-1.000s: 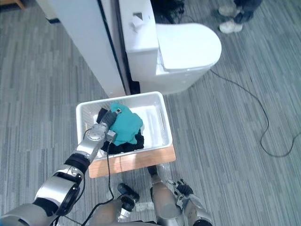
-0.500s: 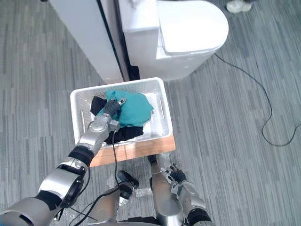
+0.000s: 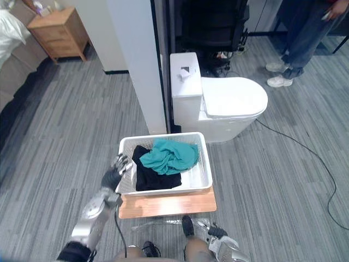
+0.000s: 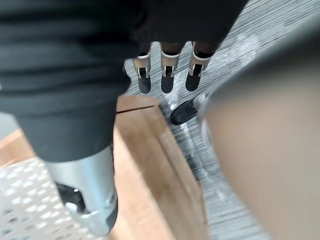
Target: Tidy the bed and pick cloth on bed and put in laundry
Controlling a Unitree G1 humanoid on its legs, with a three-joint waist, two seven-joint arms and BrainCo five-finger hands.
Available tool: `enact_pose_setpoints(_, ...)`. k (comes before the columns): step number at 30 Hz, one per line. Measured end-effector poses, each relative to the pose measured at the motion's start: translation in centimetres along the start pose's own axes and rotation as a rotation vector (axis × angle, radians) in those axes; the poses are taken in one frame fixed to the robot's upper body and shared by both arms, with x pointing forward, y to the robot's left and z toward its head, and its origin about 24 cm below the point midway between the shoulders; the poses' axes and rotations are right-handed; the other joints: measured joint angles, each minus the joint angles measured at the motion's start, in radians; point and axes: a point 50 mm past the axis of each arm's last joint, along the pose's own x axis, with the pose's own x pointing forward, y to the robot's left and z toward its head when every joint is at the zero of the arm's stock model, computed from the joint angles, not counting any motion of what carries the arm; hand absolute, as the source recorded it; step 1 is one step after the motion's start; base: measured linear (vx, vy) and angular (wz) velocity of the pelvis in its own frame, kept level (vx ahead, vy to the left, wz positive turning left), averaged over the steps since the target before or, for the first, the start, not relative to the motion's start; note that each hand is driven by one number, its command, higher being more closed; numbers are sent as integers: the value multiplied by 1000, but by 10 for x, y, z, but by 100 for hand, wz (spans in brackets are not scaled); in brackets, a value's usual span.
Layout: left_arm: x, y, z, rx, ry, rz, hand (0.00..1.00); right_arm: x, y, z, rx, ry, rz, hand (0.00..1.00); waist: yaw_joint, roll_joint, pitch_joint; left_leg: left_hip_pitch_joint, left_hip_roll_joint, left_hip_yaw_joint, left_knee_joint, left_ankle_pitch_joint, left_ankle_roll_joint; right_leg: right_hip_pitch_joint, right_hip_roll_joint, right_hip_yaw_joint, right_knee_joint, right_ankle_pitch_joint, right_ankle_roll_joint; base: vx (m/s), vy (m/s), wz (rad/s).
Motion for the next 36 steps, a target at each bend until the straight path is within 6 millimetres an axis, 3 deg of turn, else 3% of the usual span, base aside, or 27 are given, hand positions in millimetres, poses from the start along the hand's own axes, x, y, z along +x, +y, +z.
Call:
enact_pose_setpoints(4, -8, 14, -25, 0, 113, 69, 0, -2, -7, -16, 10, 41, -9, 0, -4, -26, -45, 1, -20, 13, -14, -8, -4, -9, -19, 6, -5, 7, 10, -79, 29, -12)
enact_pose_setpoints(7, -14, 23, -46, 7, 207, 135, 0, -3, -9, -20, 18, 51, -16, 0, -7, -27, -63, 33, -30, 29, -31, -4, 1, 3, -23, 18, -3, 16, 17, 28, 55, -16)
enact_pose_setpoints(10, -18, 31, -54, -34, 230, 219, 0, -4, -7, -23, 20, 49, -5, 0, -1, -32, -66, 68, -26, 70, -38, 1, 10, 13, -19, 22, -5, 10, 16, 42, 38, -22)
enact_pose_setpoints(11, -20, 30, -57, -62, 233, 243, 0, -4, -7, -21, 4, 41, -3, 0, -2, -31, -69, 79, -20, 82, -40, 2, 13, 16, -39, -90, 6, -18, -20, 68, 65, -24)
enact_pose_setpoints(12, -21, 28, -59, -74, 237, 251, 0, -4, -8, -23, -8, 46, -5, 0, 0, -35, -74, 88, -16, 100, -42, 2, 12, 15, -50, -157, 24, -20, -26, 115, 61, -45)
enact_pose_setpoints(13, -26, 32, -65, -67, 256, 293, 0, -4, -3, -25, -20, 50, 14, 0, 22, -28, -80, 114, -8, 123, -45, -2, 5, 18, -50, -207, 44, -8, -19, 117, 26, -40)
enact_pose_setpoints(18, -36, 22, -92, -220, 380, 348, 0, -4, -1, -26, -68, 61, 38, 0, 18, -15, -105, 135, 14, 119, -44, -15, -16, 60, -28, -211, -4, -6, -19, 83, -29, -7)
enact_pose_setpoints(22, -55, 15, -123, -246, 561, 389, 0, -4, -1, -26, -125, 75, 42, 0, 23, -12, -107, 150, 27, 118, -44, -20, -24, 73, -16, -215, -7, -19, -25, 34, -17, 2)
enact_pose_setpoints(25, -83, 22, -148, -273, 731, 496, 0, -4, 2, -29, -137, 94, 59, 0, 23, -18, -114, 150, 37, 98, -44, -21, -28, 79, -14, -243, -7, -44, -28, 13, -19, 20)
enact_pose_setpoints(30, -117, 53, -156, -409, 767, 923, 0, -2, 5, -31, -143, 140, 67, 0, 32, -22, -114, 148, 49, 59, -46, -18, -32, 95, -13, -292, -7, -54, -35, 70, -8, 25)
enact_pose_setpoints(32, -129, 62, -157, -439, 744, 1067, 0, -2, 2, -33, -142, 163, 64, 0, 51, -19, -113, 149, 54, 51, -44, -18, -33, 101, -11, -303, -7, -58, -34, 81, 0, 17)
enact_pose_setpoints(36, -139, 93, -142, -518, 566, 1287, 0, -3, -2, -36, -160, 193, 56, 0, 69, -12, -115, 148, 60, 23, -34, -17, -35, 119, -11, -334, -7, -70, -30, 55, -10, 19)
